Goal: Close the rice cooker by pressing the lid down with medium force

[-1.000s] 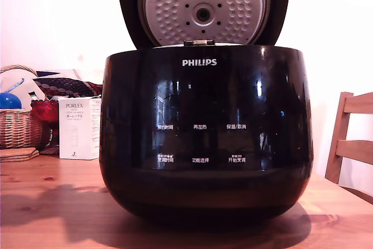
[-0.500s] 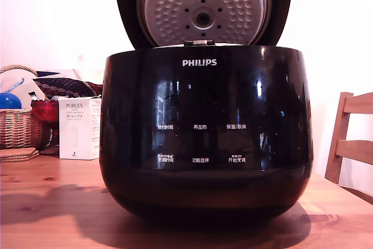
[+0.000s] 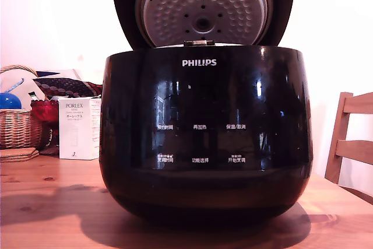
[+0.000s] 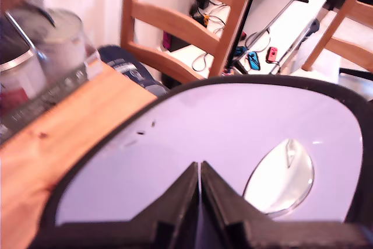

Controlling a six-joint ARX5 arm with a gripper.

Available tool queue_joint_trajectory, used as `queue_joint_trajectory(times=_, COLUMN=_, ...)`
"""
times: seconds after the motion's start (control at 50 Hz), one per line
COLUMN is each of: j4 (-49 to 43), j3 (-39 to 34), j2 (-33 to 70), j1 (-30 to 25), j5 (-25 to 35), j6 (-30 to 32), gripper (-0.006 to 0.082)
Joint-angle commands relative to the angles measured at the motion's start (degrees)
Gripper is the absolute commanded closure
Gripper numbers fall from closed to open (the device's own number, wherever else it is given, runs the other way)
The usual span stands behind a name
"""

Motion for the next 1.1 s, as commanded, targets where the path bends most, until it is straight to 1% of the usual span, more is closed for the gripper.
queue_joint_trajectory(times=0.0, j4=2.4, j3=-3.8, j2=-2.0, j1=-0.3, j5=-1.0, j6=-1.0, gripper=0.0788)
queue_joint_trajectory(times=0.06, j4=5.0, j3=-6.1, j2=-3.2, j1=-0.3, j5=-1.7, j6=-1.3, gripper=0.0788)
queue_joint_trajectory(times=0.08, j4=5.8, j3=-6.7, j2=-3.6, j1=-0.3, j5=-1.9, j6=-2.5, gripper=0.0788)
queue_joint_trajectory(times=0.12, j4=7.6, j3=-7.9, j2=-4.3, j1=-0.3, j5=-2.0, j6=-2.5, gripper=0.0788)
queue_joint_trajectory(times=0.14, j4=8.5, j3=-8.5, j2=-4.5, j1=-0.3, j5=-2.0, j6=-3.9, gripper=0.0788)
queue_joint_trajectory(times=0.16, j4=9.1, j3=-8.9, j2=-4.7, j1=-0.3, j5=-2.0, j6=-3.9, gripper=0.0788)
queue_joint_trajectory(times=0.22, j4=10.9, j3=-10.1, j2=-4.9, j1=-0.3, j5=-2.0, j6=-3.9, gripper=0.0788)
queue_joint_trajectory(times=0.3, j4=13.2, j3=-11.6, j2=-4.9, j1=-0.4, j5=-1.8, j6=-5.7, gripper=0.0788)
queue_joint_trajectory(times=0.52, j4=20.3, j3=-16.1, j2=-4.9, j1=-0.6, j5=-1.8, j6=-8.0, gripper=0.0788)
queue_joint_trajectory(times=0.92, j4=24.2, j3=-17.0, j2=-5.0, j1=-0.7, j5=-2.4, j6=-8.8, gripper=0.0788)
queue_joint_trajectory(times=1.08, j4=25.7, j3=-17.6, j2=-5.0, j1=-1.6, j5=-3.4, j6=-8.8, gripper=0.0788)
